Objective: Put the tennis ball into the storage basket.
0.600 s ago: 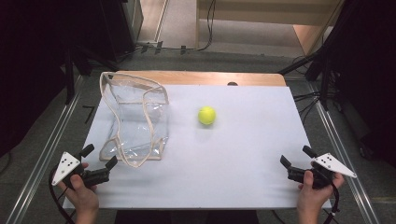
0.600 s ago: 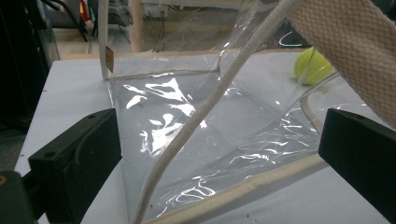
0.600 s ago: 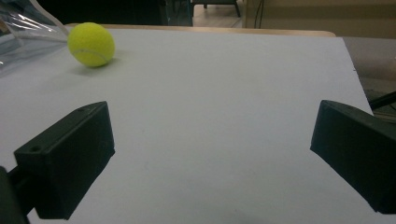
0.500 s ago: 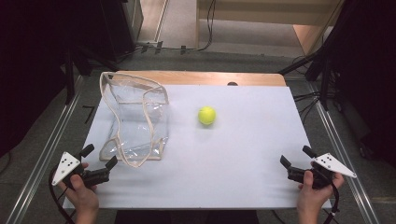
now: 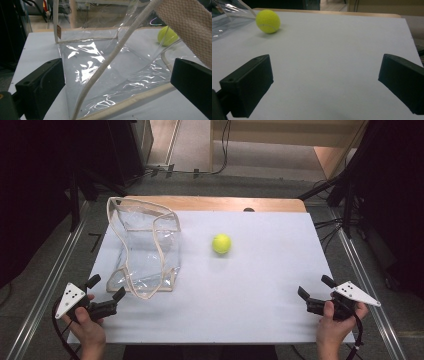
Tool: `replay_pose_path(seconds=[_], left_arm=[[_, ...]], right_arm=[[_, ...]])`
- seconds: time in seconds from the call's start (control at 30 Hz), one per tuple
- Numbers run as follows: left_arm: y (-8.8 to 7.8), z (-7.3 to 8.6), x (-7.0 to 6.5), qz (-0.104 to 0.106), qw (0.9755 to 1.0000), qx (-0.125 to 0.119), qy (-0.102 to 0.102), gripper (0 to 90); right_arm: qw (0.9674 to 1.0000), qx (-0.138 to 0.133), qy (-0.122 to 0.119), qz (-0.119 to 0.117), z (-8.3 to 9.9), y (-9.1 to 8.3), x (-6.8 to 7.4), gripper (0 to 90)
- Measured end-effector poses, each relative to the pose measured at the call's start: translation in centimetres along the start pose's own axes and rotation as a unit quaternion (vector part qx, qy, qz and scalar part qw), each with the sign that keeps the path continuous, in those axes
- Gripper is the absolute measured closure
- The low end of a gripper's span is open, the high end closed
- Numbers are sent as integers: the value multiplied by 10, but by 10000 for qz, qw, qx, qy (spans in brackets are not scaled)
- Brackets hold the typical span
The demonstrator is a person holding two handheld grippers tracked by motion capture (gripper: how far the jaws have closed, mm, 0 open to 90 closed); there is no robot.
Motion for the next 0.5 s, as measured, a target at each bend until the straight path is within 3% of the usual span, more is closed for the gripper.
replay_pose_path(seconds=[0.3,0.4,0.5], left_arm=[[1,0,-1,-25,10000,24,43,0],[1,0,-1,-28,10000,21,53,0],[1,0,-1,-23,10000,19,51,0]], right_arm=[[9992,243,-224,-207,-17,11,13,0],[9978,403,-449,-274,-25,20,20,0],[9969,489,-525,-325,-30,25,23,0]])
Point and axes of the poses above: each handheld gripper's, and its own axes: y roughly forward along the jaws, z roughly out of its underside, x roughly to its left, the point moved 6 cm from there along y, roughly forward along the jaws, and after that the axes turned 3 degrees about x, right-handed, at the moved point
